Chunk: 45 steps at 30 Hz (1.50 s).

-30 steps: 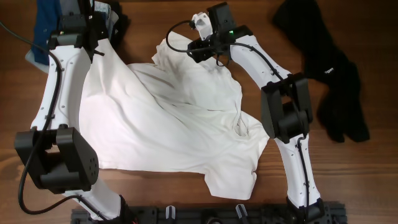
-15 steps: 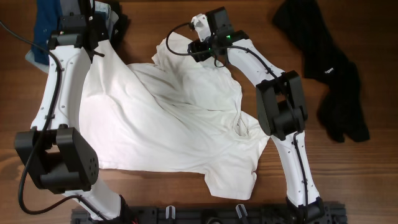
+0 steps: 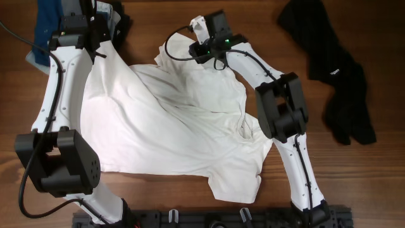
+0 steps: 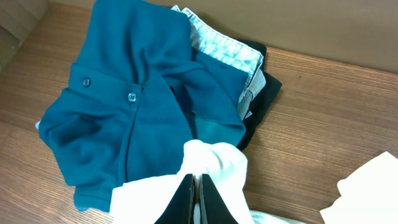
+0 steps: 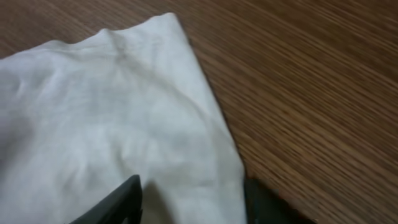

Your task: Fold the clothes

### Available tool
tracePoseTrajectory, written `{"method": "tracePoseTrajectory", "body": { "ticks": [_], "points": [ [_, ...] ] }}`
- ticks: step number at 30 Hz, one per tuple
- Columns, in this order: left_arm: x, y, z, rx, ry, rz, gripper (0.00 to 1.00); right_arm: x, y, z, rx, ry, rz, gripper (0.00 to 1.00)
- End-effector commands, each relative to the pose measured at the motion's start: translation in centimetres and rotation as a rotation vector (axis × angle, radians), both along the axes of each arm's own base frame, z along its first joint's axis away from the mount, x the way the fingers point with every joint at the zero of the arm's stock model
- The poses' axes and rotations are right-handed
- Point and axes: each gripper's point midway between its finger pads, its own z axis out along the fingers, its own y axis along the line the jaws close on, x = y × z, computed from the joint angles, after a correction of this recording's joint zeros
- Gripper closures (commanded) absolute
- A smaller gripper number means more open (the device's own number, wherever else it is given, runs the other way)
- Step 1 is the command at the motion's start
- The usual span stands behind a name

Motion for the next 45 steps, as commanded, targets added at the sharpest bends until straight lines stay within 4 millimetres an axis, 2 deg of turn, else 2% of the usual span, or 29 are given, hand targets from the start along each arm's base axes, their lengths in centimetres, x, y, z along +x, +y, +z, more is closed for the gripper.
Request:
{"method": "tracePoseTrajectory", "body": {
  "ticks": [1, 5, 11, 15, 18, 23, 25, 29, 33, 36, 38, 39, 41, 45],
  "points": [
    [-0.1, 0.1, 0.7, -0.012, -0.018, 0.008, 0.96, -2.8, 1.7, -5.1, -0.053, 0.093, 0.039, 0.69],
    [-0.3, 0.1, 0.5, -0.013, -0.006, 0.008, 0.96, -2.9, 0.9, -5.5, -0.074, 0.118, -0.031, 0.96],
    [-0.4, 0.1, 0.4, -0.013, 0.002, 0.009, 0.96, -1.4, -2.3, -5.4, -0.064, 0.151, -0.167, 0.96],
    [-0.4, 0.1, 0.4, -0.012, 0.000, 0.008, 0.96, 0.6, -6.9, -3.7, -0.030, 0.173, -0.283, 0.96],
    [-0.2, 0.1, 0.6, -0.012, -0.010, 0.008, 0.96, 2.2, -10.9, -0.8, 0.019, 0.162, -0.336, 0.96],
    [0.4, 0.1, 1.2, -0.010, -0.044, 0.008, 0.96, 4.5, -17.3, 6.4, 0.126, 0.084, -0.382, 0.96],
    [0.6, 0.1, 2.0, -0.007, -0.073, 0.008, 0.96, 4.6, -19.3, 9.6, 0.167, 0.053, -0.368, 0.96],
    [0.7, 0.1, 4.8, -0.004, -0.154, 0.007, 0.96, 3.8, -23.8, 16.2, 0.210, -0.014, -0.406, 0.96],
    [-0.4, -0.1, 9.0, -0.003, -0.246, 0.001, 0.96, 1.9, -27.3, 23.3, 0.241, -0.106, -0.439, 0.96],
    [-2.1, -0.3, 13.2, -0.002, -0.332, -0.006, 0.96, -0.2, -29.2, 28.8, 0.256, -0.186, -0.461, 0.96],
    [-3.4, -0.7, 15.9, -0.010, -0.392, -0.024, 0.96, -1.7, -30.1, 31.6, 0.258, -0.225, -0.476, 0.96],
    [-4.8, -1.2, 18.3, -0.018, -0.446, -0.044, 0.96, -3.4, -30.9, 34.2, 0.260, -0.263, -0.491, 0.96],
    [-6.4, -1.7, 20.9, -0.026, -0.506, -0.068, 0.96, -5.2, -31.8, 36.8, 0.261, -0.306, -0.508, 0.96],
    [-10.9, -2.9, 27.1, -0.034, -0.665, -0.120, 0.96, -9.8, -33.8, 42.6, 0.267, -0.413, -0.558, 0.96]
  ]
}}
